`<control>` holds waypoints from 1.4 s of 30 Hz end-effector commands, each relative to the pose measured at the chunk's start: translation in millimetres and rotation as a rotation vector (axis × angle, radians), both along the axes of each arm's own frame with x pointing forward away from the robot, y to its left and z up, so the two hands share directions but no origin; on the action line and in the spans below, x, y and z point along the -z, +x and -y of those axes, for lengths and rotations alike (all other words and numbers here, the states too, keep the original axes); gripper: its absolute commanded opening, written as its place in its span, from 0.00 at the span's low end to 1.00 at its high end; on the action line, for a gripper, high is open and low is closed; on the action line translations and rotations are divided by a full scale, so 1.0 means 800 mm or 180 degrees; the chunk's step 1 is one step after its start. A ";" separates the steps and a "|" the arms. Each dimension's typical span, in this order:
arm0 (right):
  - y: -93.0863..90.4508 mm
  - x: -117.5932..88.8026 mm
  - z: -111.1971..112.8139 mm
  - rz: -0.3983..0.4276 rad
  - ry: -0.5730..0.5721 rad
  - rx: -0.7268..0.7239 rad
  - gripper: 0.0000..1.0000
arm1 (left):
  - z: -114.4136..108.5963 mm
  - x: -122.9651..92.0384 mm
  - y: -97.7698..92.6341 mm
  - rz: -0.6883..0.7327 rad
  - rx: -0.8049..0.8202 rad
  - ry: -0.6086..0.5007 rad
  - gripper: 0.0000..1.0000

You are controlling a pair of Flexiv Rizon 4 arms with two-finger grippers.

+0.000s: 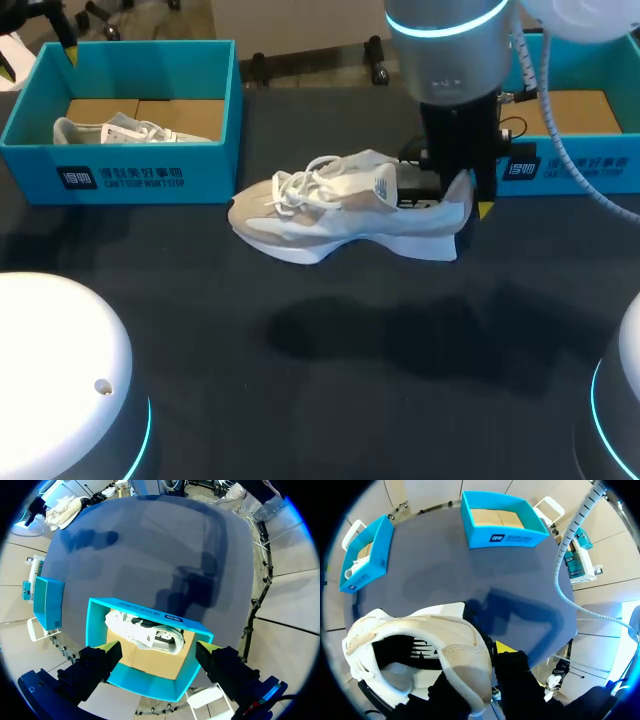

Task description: Take the shoe out of the shoebox, open the shoe tongue, remove and reinsert the insole, then place the shoe into the shoebox

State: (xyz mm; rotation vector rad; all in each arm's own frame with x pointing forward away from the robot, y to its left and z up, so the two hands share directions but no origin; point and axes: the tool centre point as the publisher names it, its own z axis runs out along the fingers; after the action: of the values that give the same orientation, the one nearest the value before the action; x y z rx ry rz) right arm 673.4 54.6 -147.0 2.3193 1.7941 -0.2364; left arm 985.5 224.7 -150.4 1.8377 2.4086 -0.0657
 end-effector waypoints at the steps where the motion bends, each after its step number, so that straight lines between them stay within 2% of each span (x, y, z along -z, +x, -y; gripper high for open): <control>1: 0.001 -0.001 -0.001 -0.0004 0.0002 0.0004 0.00 | 0.000 0.000 -0.002 0.0008 -0.0003 0.0007 1.00; 7: 0.001 -0.001 -0.001 -0.0004 0.0002 0.0004 0.00 | 0.000 0.000 -0.002 0.0008 -0.0003 0.0007 1.00; 10: 0.008 0.020 -0.009 -0.0072 -0.0167 -0.0064 0.00 | 0.000 0.000 -0.002 0.0008 -0.0003 0.0007 1.00; 25: 0.026 0.122 -0.036 -0.0166 -0.0149 -0.0341 0.00 | 0.000 0.000 -0.002 0.0008 -0.0003 0.0007 1.00; 34: 0.030 0.172 -0.032 0.0006 -0.0074 -0.0259 0.00 | 0.000 0.000 -0.002 0.0008 -0.0003 0.0007 1.00; 42: 0.033 0.218 -0.024 0.0003 -0.0038 -0.0080 0.00 | 0.000 0.000 -0.002 0.0008 -0.0003 0.0007 1.00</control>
State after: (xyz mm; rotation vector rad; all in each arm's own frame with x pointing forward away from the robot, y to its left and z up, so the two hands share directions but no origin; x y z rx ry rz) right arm 699.3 78.8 -307.8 2.2634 1.8141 -0.2557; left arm 985.5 224.7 -150.3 1.8376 2.4087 -0.0657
